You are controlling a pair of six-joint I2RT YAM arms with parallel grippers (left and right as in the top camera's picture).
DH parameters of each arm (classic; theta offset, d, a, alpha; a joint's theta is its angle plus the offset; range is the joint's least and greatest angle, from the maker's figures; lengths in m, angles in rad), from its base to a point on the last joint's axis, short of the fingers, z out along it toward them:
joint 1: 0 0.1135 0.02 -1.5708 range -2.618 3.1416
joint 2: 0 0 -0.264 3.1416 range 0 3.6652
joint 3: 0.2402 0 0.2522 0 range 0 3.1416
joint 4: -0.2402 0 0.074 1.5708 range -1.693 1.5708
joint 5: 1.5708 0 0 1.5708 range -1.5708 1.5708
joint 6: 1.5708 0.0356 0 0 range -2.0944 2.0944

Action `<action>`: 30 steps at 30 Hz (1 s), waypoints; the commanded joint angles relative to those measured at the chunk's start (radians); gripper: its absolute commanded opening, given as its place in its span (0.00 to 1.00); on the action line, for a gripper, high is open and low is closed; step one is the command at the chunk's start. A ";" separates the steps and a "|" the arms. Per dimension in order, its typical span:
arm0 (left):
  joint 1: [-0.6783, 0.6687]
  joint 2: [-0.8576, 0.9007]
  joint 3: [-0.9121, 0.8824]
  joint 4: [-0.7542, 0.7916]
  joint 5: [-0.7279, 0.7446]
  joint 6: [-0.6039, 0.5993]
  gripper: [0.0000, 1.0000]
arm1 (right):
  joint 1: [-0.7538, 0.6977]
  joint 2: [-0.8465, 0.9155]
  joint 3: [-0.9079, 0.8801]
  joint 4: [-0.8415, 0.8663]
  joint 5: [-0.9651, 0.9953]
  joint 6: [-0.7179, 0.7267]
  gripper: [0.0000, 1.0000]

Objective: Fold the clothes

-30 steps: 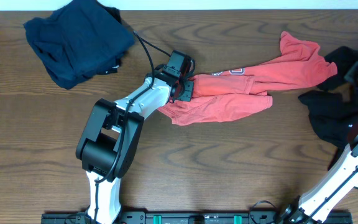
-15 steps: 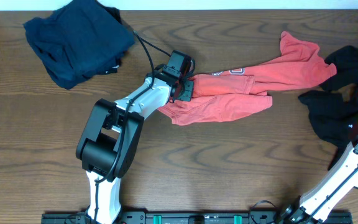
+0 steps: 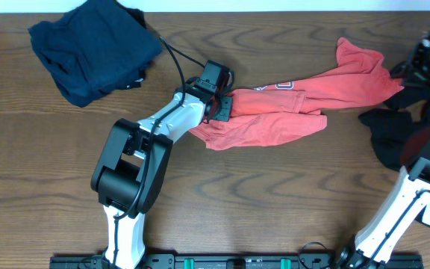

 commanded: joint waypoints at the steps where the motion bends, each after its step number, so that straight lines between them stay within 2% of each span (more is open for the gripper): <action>1: 0.041 0.076 -0.031 -0.042 -0.049 -0.009 0.06 | 0.055 -0.040 0.016 -0.016 0.018 -0.031 0.30; 10: 0.047 0.076 -0.031 -0.050 -0.046 -0.009 0.06 | 0.158 -0.245 0.011 -0.075 0.157 -0.004 0.29; 17: 0.047 0.076 -0.031 -0.050 -0.046 -0.009 0.06 | 0.198 -0.508 -0.112 -0.075 0.241 -0.004 0.38; 24: 0.047 0.076 -0.031 -0.050 -0.046 -0.009 0.06 | 0.195 -0.718 -0.451 -0.014 0.250 -0.004 0.40; 26: 0.047 0.076 -0.031 -0.051 -0.046 -0.009 0.06 | 0.195 -0.763 -0.590 0.053 0.249 -0.003 0.41; 28: 0.047 0.076 -0.031 -0.054 -0.046 -0.009 0.07 | 0.191 -0.790 -0.718 0.131 0.249 0.006 0.48; 30: 0.047 0.076 -0.031 -0.059 -0.046 -0.008 0.07 | 0.183 -0.799 -0.830 0.209 0.249 0.009 0.49</action>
